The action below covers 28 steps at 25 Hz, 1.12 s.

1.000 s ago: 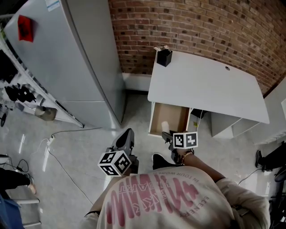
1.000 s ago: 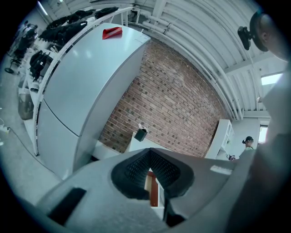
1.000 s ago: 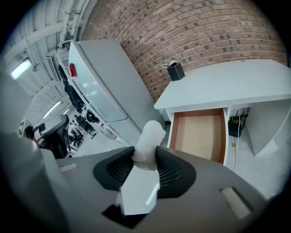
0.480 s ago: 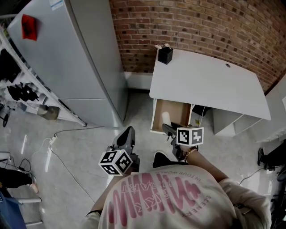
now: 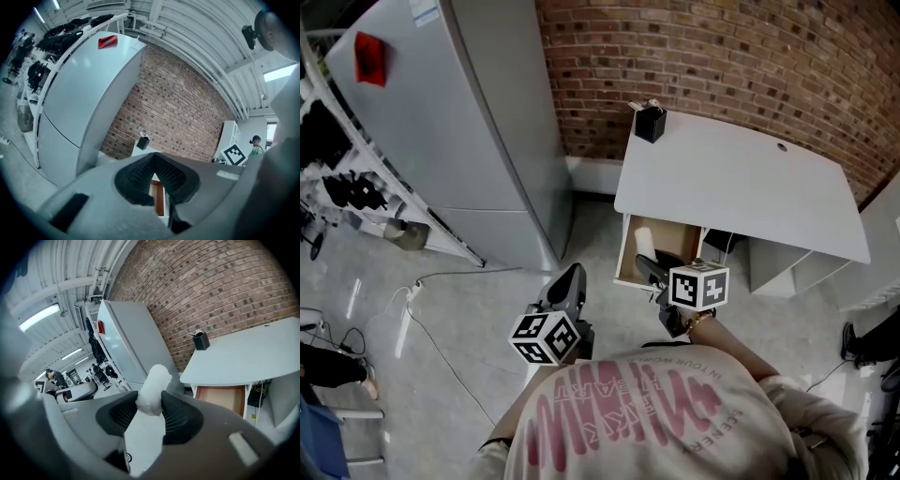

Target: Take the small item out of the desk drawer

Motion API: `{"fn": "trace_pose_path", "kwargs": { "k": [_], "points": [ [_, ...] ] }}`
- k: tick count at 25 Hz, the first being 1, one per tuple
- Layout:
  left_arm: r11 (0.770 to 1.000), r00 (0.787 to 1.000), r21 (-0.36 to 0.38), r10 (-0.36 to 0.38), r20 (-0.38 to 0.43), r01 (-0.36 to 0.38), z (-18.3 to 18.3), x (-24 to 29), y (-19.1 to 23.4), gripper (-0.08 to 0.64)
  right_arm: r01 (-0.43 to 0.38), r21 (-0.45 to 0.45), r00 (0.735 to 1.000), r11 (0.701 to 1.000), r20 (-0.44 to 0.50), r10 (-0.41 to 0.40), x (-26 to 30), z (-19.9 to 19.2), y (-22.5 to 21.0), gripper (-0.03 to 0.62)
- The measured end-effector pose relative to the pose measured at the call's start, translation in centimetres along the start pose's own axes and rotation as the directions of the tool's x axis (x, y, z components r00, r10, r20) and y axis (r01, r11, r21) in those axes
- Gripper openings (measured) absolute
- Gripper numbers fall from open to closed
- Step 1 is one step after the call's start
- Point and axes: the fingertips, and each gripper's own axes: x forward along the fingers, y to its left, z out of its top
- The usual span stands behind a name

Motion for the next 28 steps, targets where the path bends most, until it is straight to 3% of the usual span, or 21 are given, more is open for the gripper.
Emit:
{"fn": "trace_pose_path", "kwargs": {
  "k": [7, 13, 28],
  "points": [
    [0.999, 0.999, 0.004, 0.033, 0.027, -0.034, 0.7, 2.8, -1.4, 0.006, -0.018, -0.024, 1.0, 1.0, -0.01, 0.018, -0.4, 2.9, -2.5, 0.166],
    [0.998, 0.998, -0.011, 0.061, 0.019, -0.061, -0.9, 5.9, -3.1, 0.006, -0.035, -0.055, 0.999, 0.998, -0.024, 0.033, -1.6, 4.8, -5.7, 0.166],
    [0.984, 0.984, -0.014, 0.179, 0.009, -0.179, -3.7, 9.8, -6.2, 0.006, -0.114, -0.074, 0.987, 0.991, -0.119, 0.104, -2.7, 5.1, -11.7, 0.166]
  ]
}}
